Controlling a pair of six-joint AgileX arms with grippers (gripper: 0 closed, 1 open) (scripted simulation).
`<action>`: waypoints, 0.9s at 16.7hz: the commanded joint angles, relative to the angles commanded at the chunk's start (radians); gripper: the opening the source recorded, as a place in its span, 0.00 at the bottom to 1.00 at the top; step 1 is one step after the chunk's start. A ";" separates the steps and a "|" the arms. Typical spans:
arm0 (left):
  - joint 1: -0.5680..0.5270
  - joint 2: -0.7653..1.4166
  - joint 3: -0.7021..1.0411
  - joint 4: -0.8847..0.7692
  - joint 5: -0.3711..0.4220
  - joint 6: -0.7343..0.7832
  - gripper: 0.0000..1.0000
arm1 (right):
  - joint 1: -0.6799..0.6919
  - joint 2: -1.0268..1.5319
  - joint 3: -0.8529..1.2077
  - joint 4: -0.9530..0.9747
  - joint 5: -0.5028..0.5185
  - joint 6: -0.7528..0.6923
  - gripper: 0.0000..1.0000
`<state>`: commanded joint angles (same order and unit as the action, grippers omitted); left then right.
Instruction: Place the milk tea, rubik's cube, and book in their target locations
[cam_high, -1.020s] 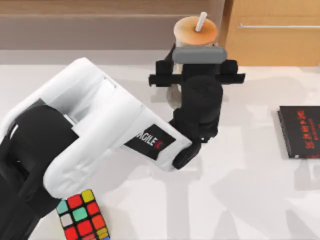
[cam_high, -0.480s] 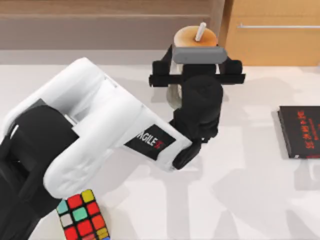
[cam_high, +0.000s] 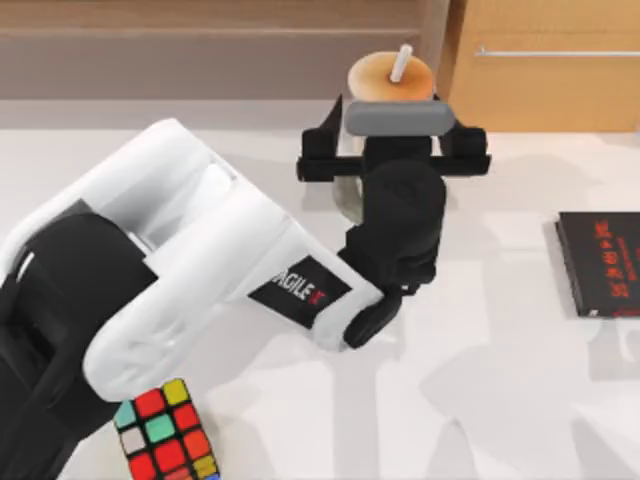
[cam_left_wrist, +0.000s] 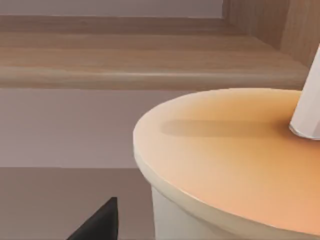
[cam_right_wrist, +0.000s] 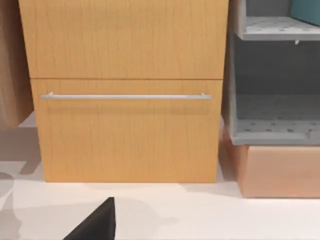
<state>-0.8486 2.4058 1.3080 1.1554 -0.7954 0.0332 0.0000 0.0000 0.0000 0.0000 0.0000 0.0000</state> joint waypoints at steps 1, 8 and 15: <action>-0.010 -0.010 -0.022 0.013 -0.010 0.001 1.00 | 0.000 0.000 0.000 0.000 0.000 0.000 1.00; -0.028 -0.032 -0.071 0.038 -0.031 0.003 1.00 | 0.000 0.000 0.000 0.000 0.000 0.000 1.00; -0.060 -0.194 -0.126 -0.063 -0.065 0.009 1.00 | 0.000 0.000 0.000 0.000 0.000 0.000 1.00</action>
<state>-0.9082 2.2123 1.1815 1.0922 -0.8605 0.0423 0.0000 0.0000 0.0000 0.0000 0.0000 0.0000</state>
